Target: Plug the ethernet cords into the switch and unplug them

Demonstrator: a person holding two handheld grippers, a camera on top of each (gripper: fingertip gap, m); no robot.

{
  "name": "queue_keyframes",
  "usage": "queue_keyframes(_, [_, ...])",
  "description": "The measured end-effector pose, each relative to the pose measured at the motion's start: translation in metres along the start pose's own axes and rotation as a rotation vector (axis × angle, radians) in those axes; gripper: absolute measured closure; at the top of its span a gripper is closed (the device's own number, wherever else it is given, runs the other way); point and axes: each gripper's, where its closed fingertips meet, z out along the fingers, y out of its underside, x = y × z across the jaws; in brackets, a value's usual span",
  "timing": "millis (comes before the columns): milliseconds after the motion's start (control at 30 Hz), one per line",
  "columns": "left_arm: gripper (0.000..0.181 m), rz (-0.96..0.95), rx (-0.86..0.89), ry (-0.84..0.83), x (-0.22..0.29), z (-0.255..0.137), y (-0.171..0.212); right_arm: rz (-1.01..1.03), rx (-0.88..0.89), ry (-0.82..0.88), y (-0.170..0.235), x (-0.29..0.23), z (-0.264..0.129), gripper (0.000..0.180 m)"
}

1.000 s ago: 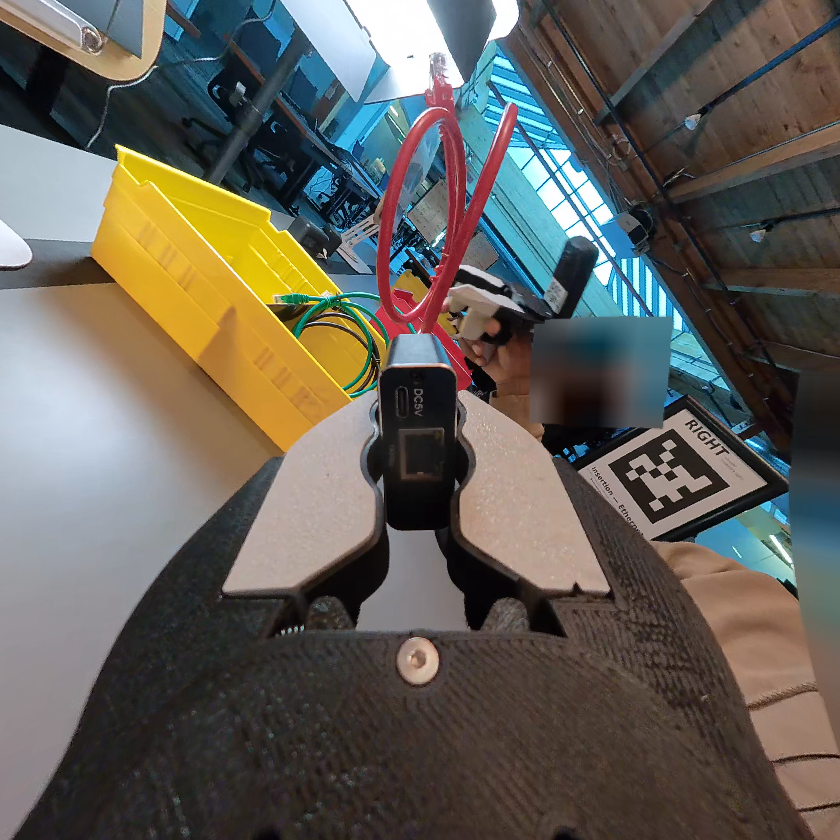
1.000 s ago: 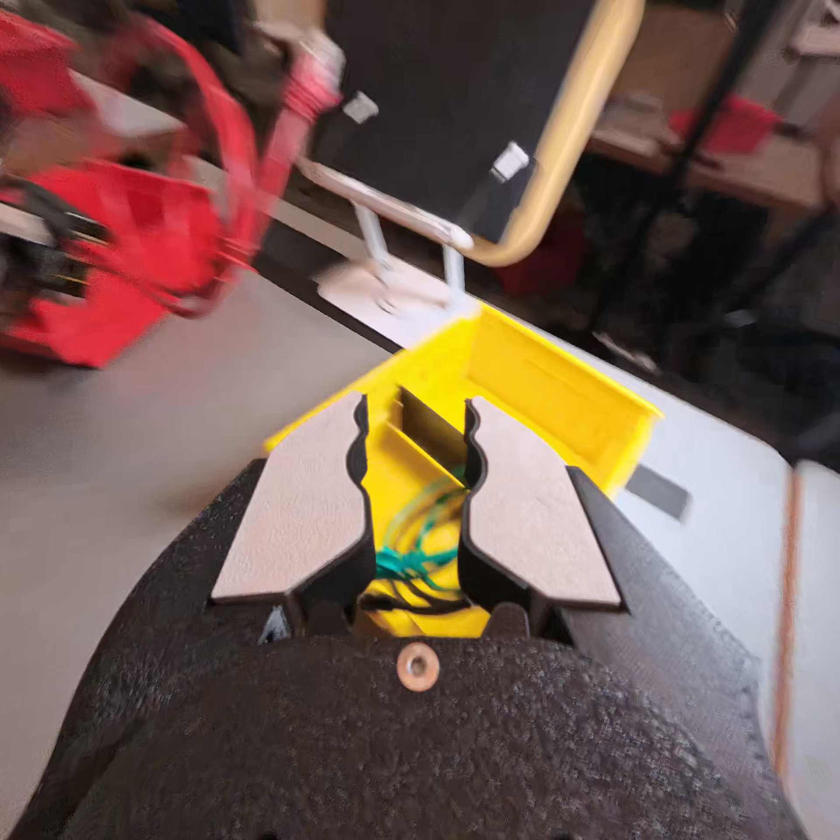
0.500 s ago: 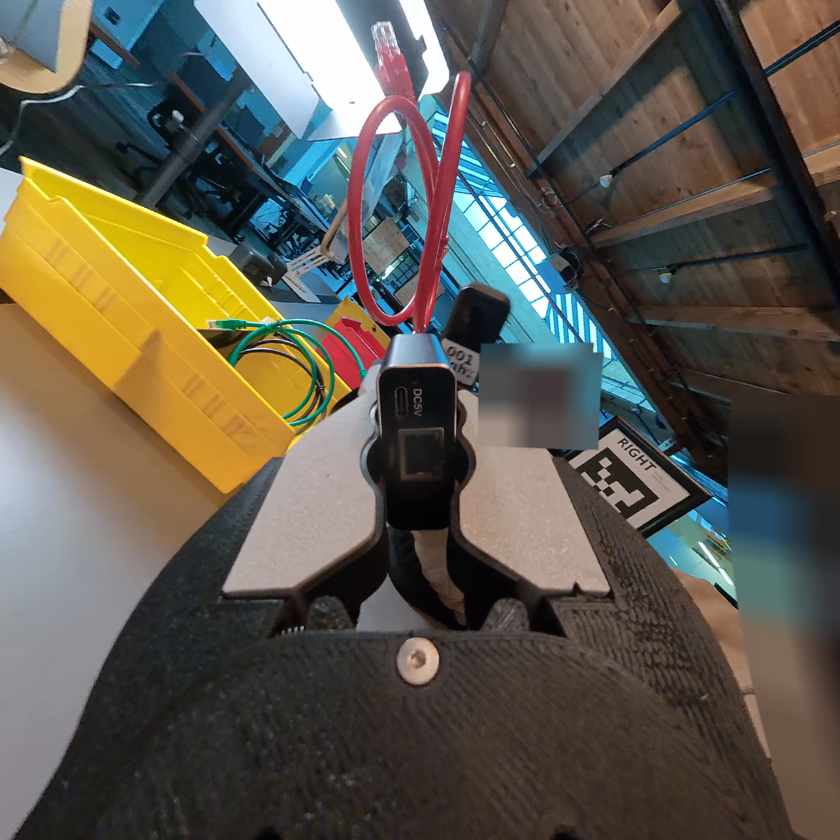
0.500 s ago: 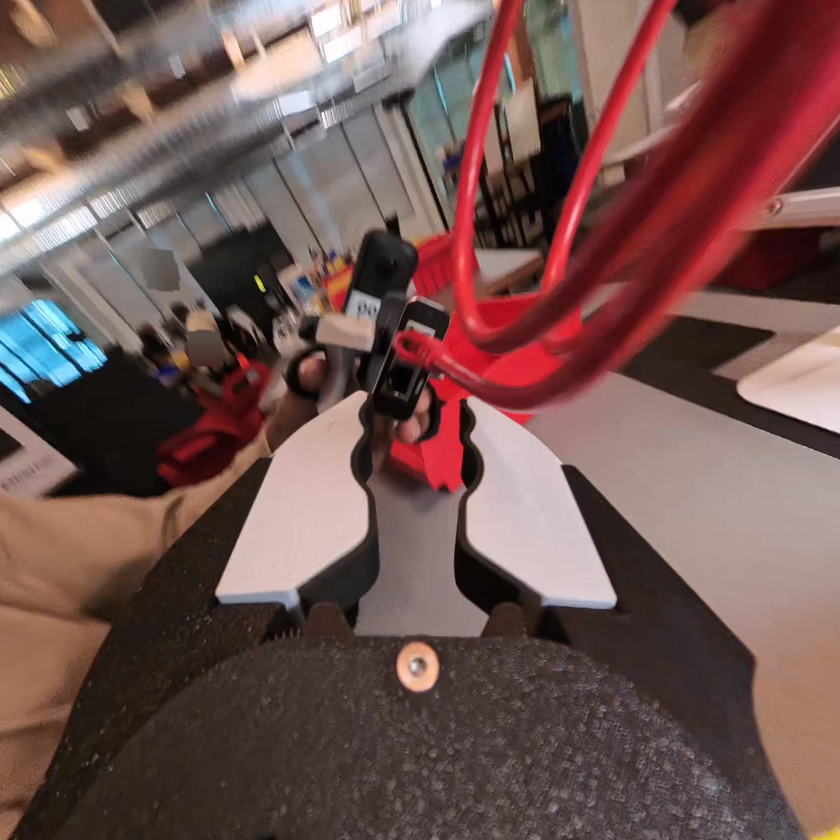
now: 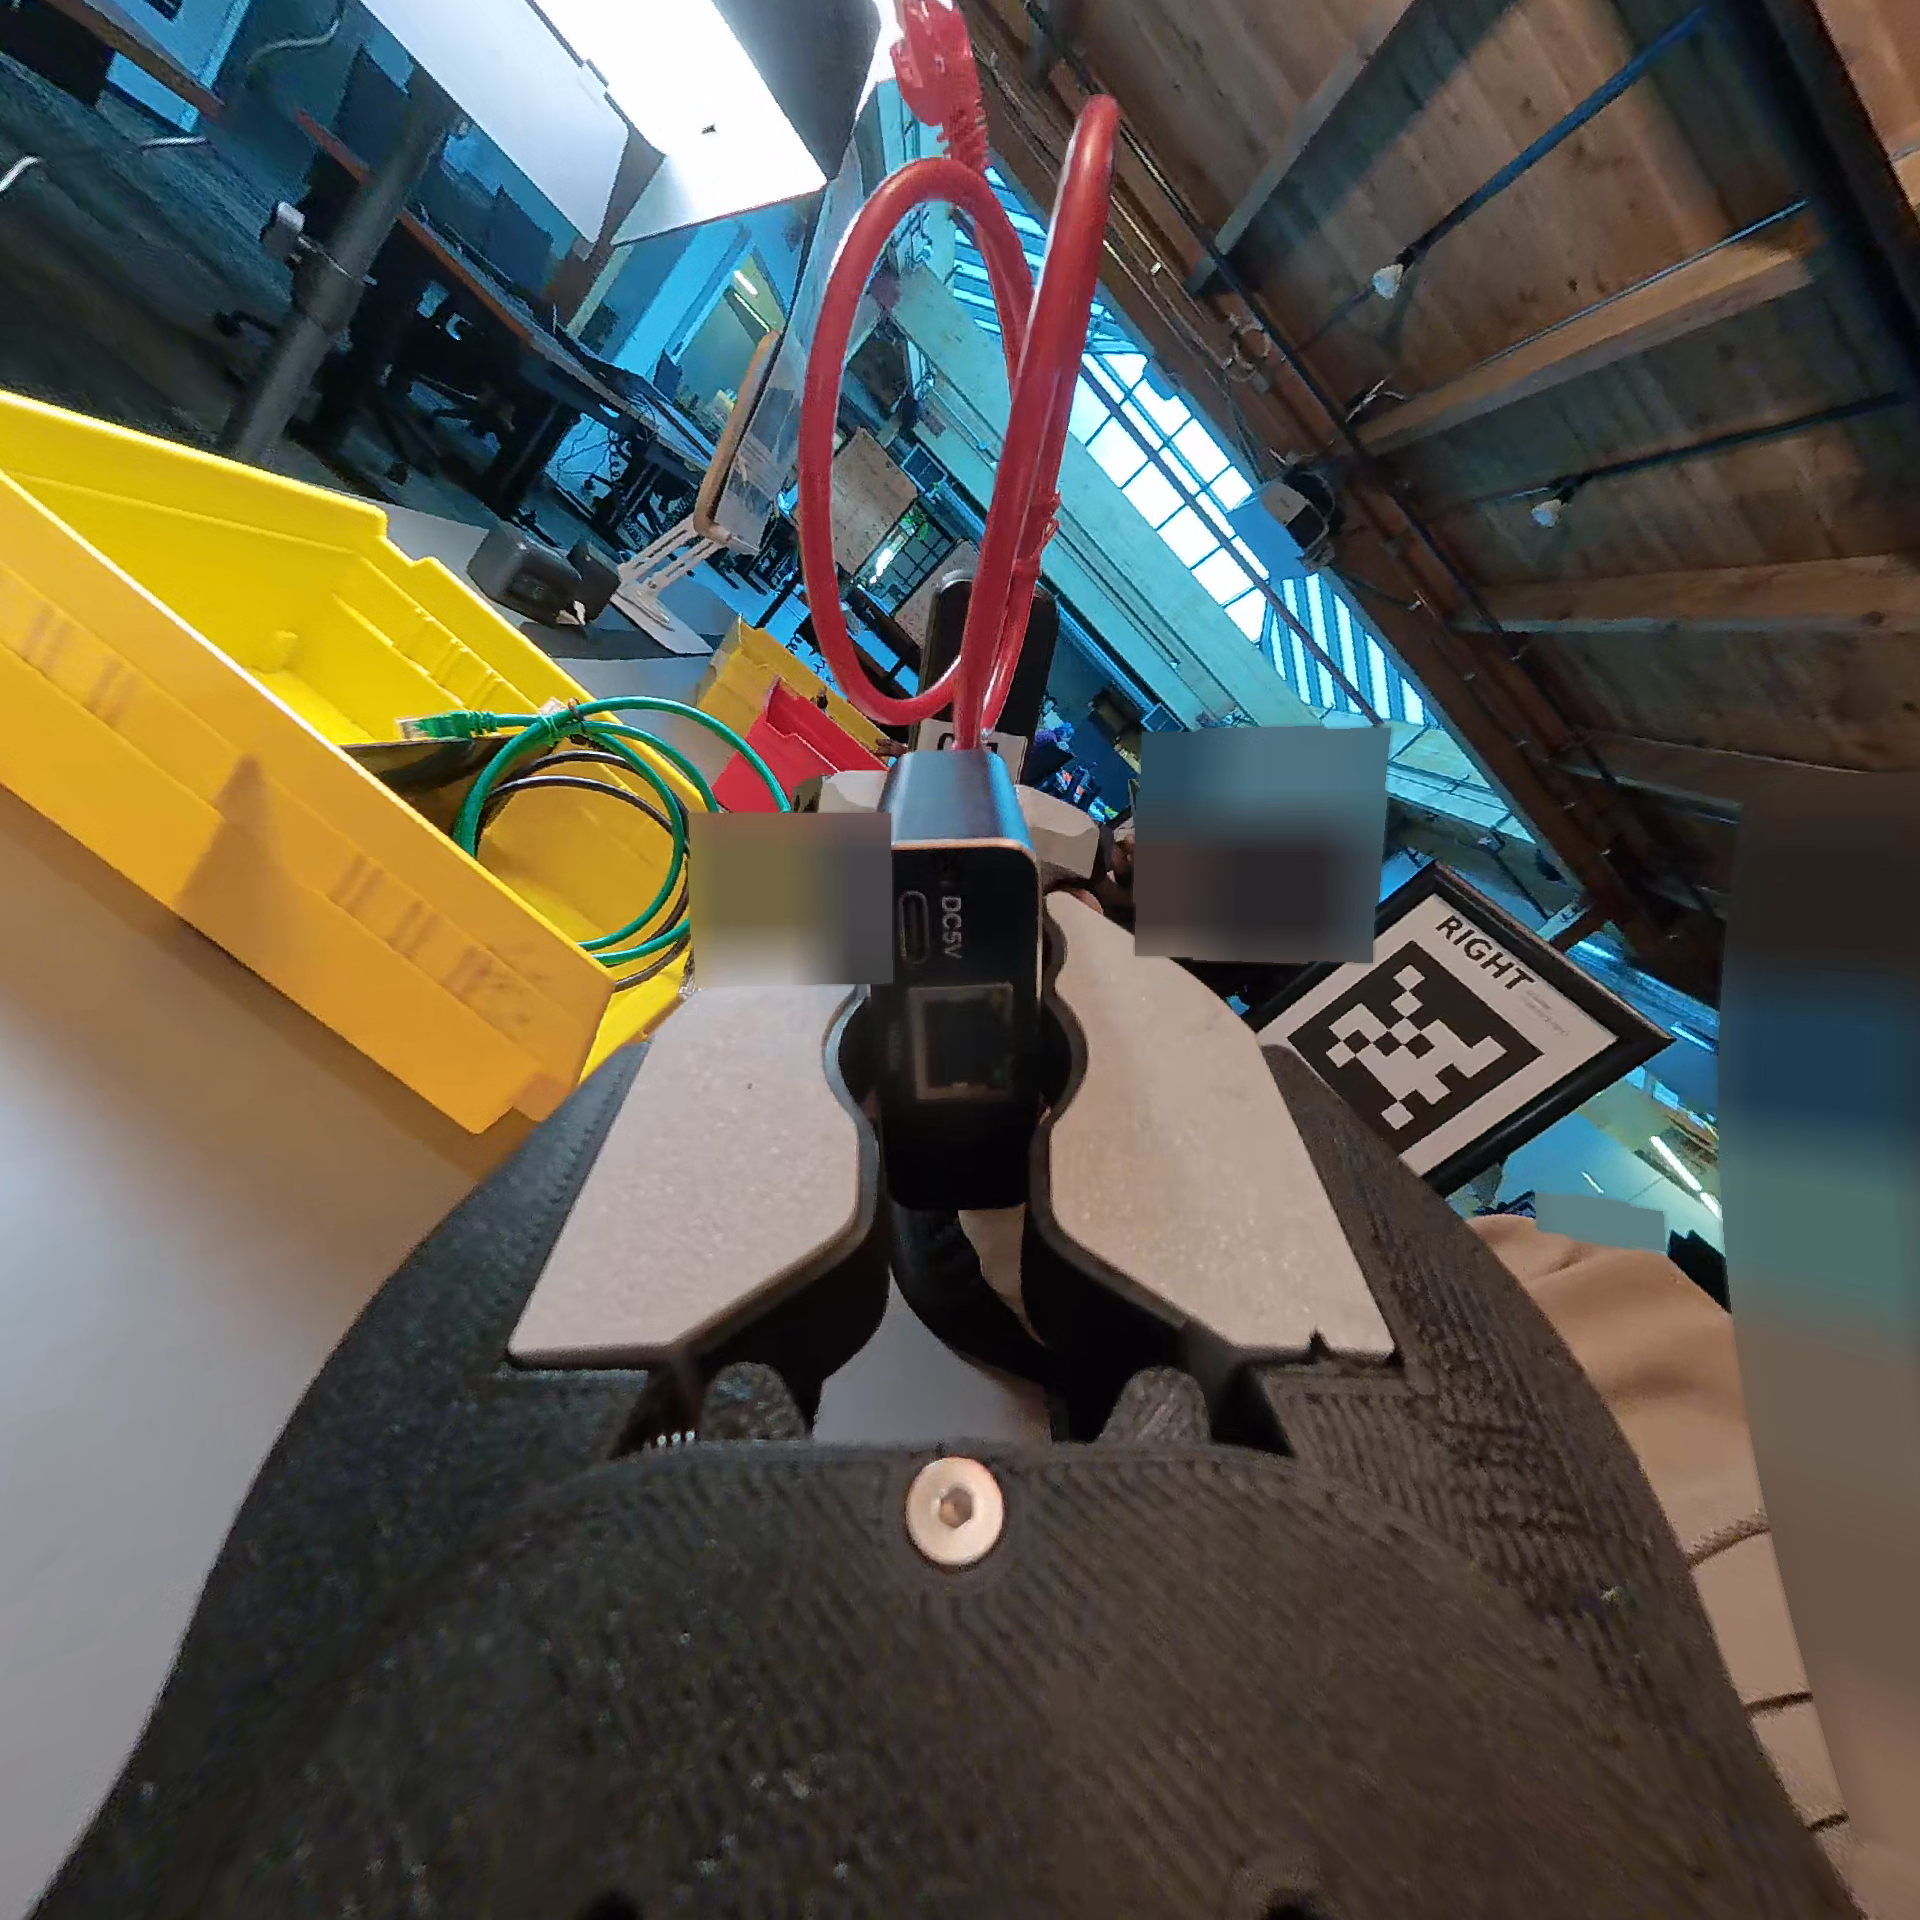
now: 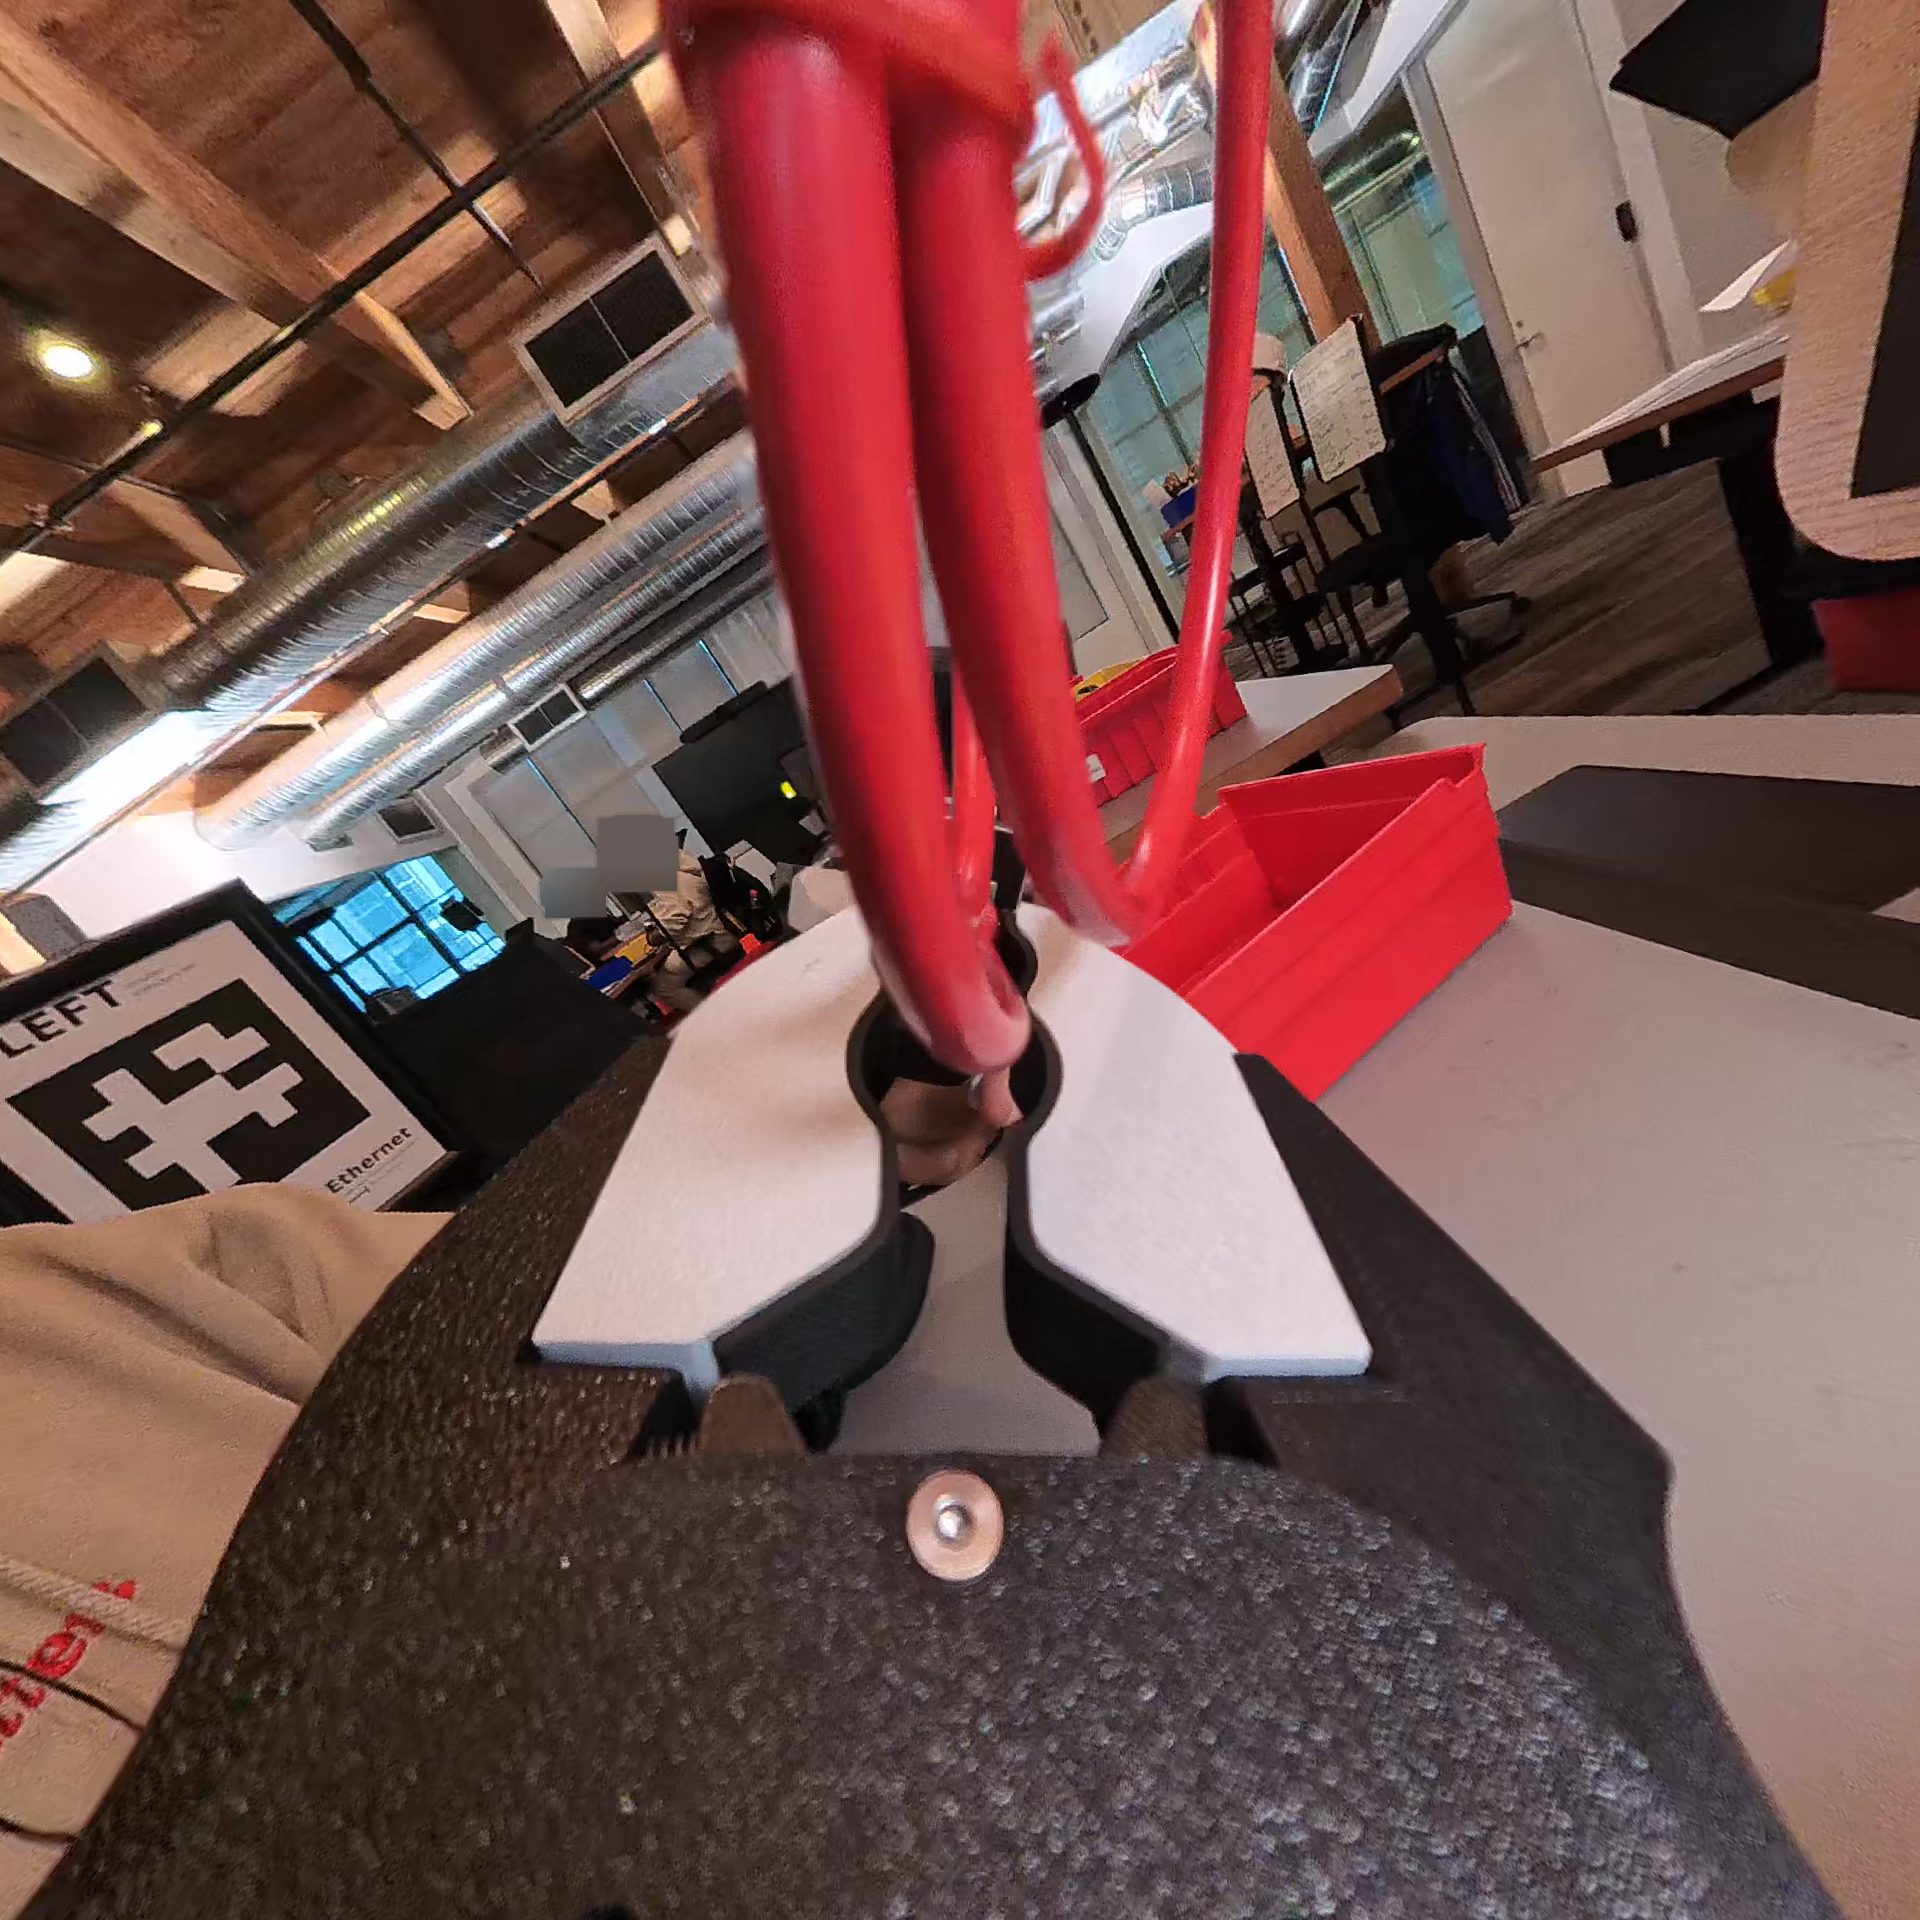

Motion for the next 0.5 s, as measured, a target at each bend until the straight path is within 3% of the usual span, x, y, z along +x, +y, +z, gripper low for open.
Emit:
queue_keyframes(300, [0.155,0.053,-0.018,-0.003,0.004,0.003,0.003,-0.026,-0.05,-0.041,0.004,-0.006,-0.001,0.165])
queue_keyframes(433, [0.149,0.207,-0.051,0.03,0.011,0.0,0.004,-0.038,-0.11,-0.085,0.011,-0.014,0.0,0.165])
queue_keyframes(500, [0.154,0.248,-0.055,0.056,0.015,-0.003,0.004,-0.046,-0.127,-0.113,0.014,-0.02,0.002,0.165])
